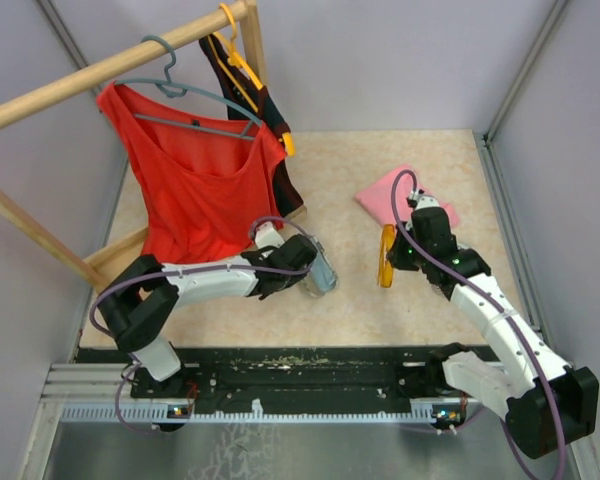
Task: Organize the sunglasses
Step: Adjust the sunglasses case at the center of the board.
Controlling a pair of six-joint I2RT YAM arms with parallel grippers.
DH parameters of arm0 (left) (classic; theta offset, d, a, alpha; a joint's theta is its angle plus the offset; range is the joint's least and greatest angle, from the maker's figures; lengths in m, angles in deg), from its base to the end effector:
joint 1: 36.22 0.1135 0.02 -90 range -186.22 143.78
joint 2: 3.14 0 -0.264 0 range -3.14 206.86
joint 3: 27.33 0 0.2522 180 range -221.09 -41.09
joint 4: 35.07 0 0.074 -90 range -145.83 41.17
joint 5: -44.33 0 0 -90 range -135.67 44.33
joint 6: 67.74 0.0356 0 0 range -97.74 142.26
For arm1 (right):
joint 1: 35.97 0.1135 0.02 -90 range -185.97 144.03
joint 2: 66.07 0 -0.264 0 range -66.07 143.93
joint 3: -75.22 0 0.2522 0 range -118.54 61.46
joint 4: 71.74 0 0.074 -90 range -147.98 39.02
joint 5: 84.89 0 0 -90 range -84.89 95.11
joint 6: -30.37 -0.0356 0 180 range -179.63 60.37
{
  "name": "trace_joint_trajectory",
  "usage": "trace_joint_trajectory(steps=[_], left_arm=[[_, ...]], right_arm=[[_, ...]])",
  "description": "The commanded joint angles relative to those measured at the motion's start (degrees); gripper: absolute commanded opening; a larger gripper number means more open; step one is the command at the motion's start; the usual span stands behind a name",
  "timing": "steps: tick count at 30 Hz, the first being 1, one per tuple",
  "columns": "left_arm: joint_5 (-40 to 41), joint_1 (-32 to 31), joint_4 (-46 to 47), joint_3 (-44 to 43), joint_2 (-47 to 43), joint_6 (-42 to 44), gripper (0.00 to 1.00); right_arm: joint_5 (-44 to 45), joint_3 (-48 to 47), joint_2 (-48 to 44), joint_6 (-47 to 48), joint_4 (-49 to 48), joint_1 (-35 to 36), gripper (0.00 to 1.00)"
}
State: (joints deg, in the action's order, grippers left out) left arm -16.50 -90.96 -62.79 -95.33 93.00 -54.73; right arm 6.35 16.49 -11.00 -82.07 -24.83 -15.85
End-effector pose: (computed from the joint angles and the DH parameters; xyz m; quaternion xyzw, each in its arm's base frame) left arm 0.2044 -0.2591 0.1701 -0.2510 0.8935 -0.1608 0.3358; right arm 0.1884 0.0682 0.2709 0.0229 0.9176 0.1347 0.3733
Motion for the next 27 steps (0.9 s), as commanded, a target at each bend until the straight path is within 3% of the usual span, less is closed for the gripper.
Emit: trace_joint_trajectory(steps=[1,13,21,27], left_arm=[[0.9,0.2,-2.5,-0.3,-3.9,7.6,0.21],[-2.5,-0.7,-15.0,-8.6,-1.4,26.3,0.18],[-0.9,-2.4,-20.0,-11.5,-1.2,31.8,0.23],[0.4,-4.0,-22.9,-13.1,0.4,32.0,0.23]], right_arm=[[-1.8,-1.7,-1.8,1.1,-0.6,0.3,0.00],[-19.7,0.7,-2.6,-0.9,-4.8,0.3,0.00],[-27.0,8.1,-4.7,-9.6,-15.9,1.0,0.00],[-25.9,11.9,-3.6,-16.1,-24.8,5.4,0.00]])
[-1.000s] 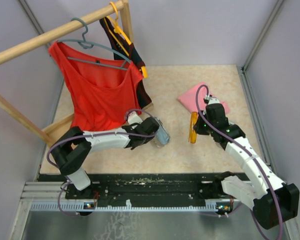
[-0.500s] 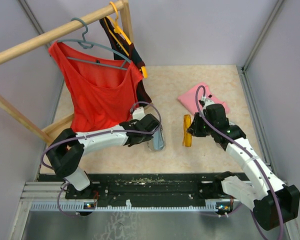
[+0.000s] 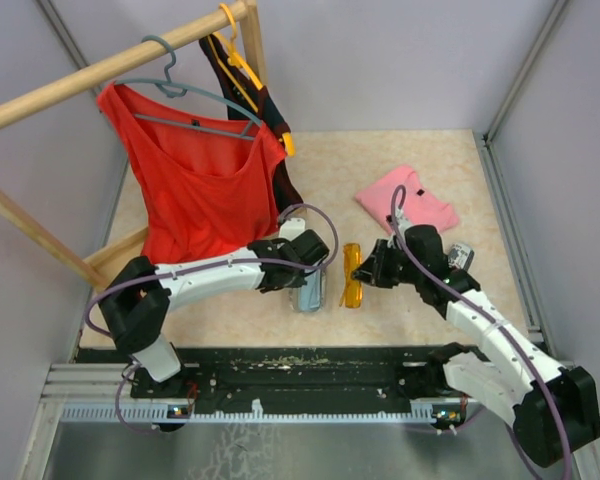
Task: Organize the sunglasses
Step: Adjust the sunglasses case at the center of the board.
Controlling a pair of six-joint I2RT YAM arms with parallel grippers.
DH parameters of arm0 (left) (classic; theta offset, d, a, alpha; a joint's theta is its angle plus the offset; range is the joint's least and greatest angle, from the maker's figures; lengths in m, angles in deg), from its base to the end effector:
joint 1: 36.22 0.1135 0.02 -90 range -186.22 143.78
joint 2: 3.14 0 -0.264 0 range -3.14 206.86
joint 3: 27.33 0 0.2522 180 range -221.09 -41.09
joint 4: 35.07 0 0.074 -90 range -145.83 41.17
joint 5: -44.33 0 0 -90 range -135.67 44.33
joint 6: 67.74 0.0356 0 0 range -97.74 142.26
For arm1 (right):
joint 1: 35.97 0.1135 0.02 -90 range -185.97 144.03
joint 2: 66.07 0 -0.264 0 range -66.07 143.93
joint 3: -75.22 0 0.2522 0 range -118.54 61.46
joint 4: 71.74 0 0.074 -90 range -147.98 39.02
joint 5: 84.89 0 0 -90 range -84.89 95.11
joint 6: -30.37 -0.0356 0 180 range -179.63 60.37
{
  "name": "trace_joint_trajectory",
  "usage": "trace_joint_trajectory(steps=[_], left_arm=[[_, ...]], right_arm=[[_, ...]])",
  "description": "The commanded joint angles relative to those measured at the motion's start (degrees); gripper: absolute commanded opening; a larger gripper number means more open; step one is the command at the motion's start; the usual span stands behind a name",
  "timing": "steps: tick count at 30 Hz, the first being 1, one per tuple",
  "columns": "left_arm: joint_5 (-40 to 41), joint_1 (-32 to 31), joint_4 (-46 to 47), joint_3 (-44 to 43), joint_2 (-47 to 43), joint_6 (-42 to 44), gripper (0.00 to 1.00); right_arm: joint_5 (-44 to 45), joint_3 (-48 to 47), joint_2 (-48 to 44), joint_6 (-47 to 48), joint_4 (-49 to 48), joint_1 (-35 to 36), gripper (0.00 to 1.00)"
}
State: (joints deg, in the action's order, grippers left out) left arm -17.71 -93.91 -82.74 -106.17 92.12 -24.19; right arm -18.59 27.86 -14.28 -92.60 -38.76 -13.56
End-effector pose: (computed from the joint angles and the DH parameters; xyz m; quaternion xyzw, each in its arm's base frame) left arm 0.1917 -0.2718 0.2103 0.0387 0.9464 -0.0269 0.3194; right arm 0.1728 0.0867 0.2367 -0.0098 0.8821 0.3645 0.2983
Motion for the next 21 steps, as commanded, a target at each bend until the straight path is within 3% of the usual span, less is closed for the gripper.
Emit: trace_joint_trajectory(steps=[1,8,21], left_arm=[[1.7,-1.3,-3.3,-2.5,1.6,1.4,0.23],[1.3,-1.9,-3.9,-2.6,2.5,0.5,0.23],[0.4,-2.2,-4.0,-2.2,1.7,-1.2,0.28]], right_arm=[[0.1,0.7,0.4,-6.4,-12.1,4.3,0.00],[6.4,1.4,7.5,-11.9,-21.0,11.4,0.00],[9.3,1.7,18.5,-16.1,-29.5,15.9,0.00]])
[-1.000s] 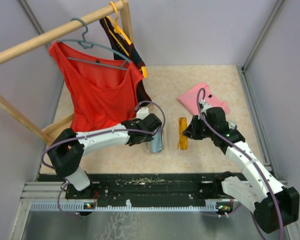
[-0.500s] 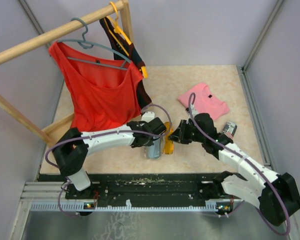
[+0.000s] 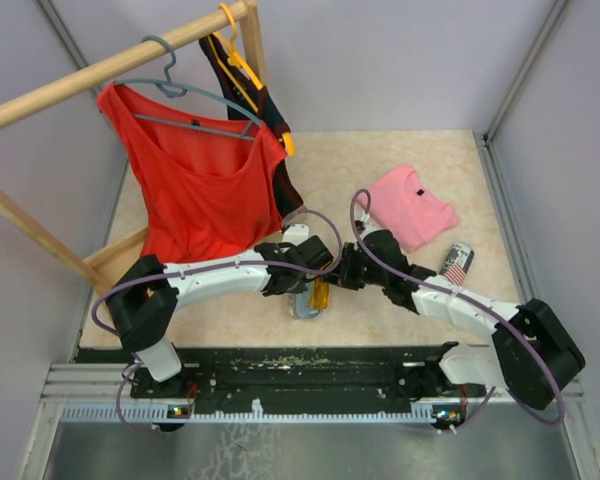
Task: Organize the sunglasses
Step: Place the sunglasses in the sunglasses case.
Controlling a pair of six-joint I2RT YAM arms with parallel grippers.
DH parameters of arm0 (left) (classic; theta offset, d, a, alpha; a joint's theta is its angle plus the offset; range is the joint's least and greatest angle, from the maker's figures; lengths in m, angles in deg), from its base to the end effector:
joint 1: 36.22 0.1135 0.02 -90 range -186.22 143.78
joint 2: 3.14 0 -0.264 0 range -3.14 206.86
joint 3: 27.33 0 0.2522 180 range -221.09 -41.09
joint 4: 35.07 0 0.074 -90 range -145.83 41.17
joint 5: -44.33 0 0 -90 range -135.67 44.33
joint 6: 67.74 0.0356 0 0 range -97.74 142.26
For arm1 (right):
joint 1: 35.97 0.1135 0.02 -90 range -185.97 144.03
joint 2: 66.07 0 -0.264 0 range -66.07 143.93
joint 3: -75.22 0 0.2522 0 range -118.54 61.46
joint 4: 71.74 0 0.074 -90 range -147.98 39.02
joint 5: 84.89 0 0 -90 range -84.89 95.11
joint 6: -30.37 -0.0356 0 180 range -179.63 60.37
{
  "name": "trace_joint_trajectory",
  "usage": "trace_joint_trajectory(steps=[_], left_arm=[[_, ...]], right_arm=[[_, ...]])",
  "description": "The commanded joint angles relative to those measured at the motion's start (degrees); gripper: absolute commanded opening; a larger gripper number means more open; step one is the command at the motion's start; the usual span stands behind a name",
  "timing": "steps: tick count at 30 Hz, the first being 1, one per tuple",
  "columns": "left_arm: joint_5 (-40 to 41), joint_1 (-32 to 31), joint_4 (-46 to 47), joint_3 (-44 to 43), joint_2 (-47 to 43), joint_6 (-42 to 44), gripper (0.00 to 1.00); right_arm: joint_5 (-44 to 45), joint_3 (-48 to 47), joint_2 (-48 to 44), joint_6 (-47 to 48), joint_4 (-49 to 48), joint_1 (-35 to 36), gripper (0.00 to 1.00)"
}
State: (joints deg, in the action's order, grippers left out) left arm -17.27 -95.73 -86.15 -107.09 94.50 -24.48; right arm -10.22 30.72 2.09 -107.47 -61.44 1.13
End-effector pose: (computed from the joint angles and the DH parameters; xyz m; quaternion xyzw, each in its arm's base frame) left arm 0.1835 -0.2783 0.1994 0.0615 0.9522 0.0031 0.2991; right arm 0.1879 0.1539 0.1968 0.0195 0.8769 0.4012 0.2639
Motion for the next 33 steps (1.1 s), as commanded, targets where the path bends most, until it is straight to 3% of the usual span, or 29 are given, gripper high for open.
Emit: trace_joint_trajectory(steps=[1,14,33], left_arm=[[0.0,-0.3,-0.6,-1.3,-0.7,-1.0,0.28],[-0.4,-0.4,-0.5,-0.9,-1.2,-1.1,0.31],[-1.0,-0.5,-0.3,-0.7,-2.1,-1.2,0.33]], right_arm=[[0.8,-1.6,3.1,-1.1,-7.0,1.4,0.00],[-1.3,-5.5,12.0,-0.2,-8.7,3.0,0.00],[2.6,-8.3,17.2,1.6,-4.7,4.1,0.00]])
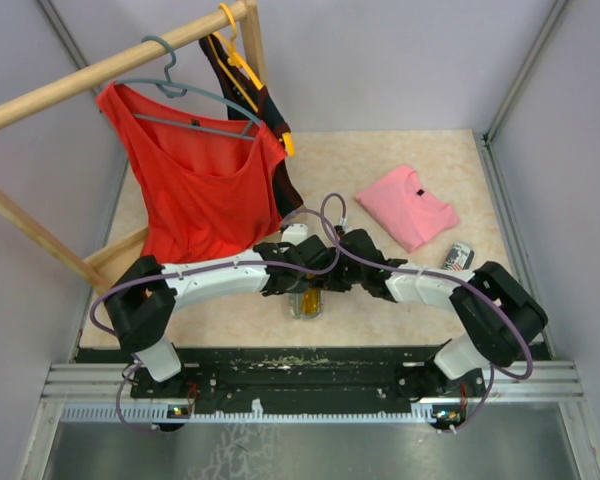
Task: Organize the sunglasses
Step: Place the sunglasses in the sunglasses case.
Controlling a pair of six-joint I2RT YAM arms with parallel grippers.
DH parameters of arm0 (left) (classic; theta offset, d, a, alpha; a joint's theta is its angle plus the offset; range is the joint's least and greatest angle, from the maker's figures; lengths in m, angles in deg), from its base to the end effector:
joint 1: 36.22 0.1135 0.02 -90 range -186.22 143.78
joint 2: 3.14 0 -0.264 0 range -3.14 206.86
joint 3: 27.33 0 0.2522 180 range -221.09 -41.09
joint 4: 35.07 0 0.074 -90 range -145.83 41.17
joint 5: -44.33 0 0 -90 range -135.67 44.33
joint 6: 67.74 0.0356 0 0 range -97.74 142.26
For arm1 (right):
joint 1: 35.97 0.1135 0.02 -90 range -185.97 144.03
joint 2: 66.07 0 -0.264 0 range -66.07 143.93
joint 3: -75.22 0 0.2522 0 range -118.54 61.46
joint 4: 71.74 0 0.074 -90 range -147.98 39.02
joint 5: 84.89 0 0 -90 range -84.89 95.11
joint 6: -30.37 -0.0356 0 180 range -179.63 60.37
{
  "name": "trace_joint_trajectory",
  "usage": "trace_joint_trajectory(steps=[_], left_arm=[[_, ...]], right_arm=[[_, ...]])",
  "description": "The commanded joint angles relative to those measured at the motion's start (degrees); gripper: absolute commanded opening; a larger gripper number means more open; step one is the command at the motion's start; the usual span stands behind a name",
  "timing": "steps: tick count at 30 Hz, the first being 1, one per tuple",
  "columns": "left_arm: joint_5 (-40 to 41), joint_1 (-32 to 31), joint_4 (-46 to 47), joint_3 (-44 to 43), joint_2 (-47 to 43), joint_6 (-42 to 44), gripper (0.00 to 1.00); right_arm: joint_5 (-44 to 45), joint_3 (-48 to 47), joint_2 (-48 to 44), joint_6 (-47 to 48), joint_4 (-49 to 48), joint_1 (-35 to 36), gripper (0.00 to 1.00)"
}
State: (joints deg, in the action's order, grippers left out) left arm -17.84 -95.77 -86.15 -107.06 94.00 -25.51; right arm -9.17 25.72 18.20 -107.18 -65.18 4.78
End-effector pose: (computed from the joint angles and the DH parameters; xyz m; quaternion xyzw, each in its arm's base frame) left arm 0.1826 -0.2779 0.2019 0.0532 0.9532 -0.0059 0.2976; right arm 0.2081 0.1909 0.1607 0.0025 0.9055 0.3661 0.2145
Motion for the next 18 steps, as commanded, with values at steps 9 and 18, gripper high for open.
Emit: trace_joint_trajectory(steps=[9,18], left_arm=[[-0.6,-0.6,-0.3,-0.4,-2.1,-0.3,0.37],[-0.8,-0.6,0.0,-0.3,-2.2,-0.5,0.37]], right_arm=[[1.2,-4.0,3.0,1.8,-0.1,0.6,0.01],[3.5,-4.6,1.8,2.7,2.5,0.6,0.11]])
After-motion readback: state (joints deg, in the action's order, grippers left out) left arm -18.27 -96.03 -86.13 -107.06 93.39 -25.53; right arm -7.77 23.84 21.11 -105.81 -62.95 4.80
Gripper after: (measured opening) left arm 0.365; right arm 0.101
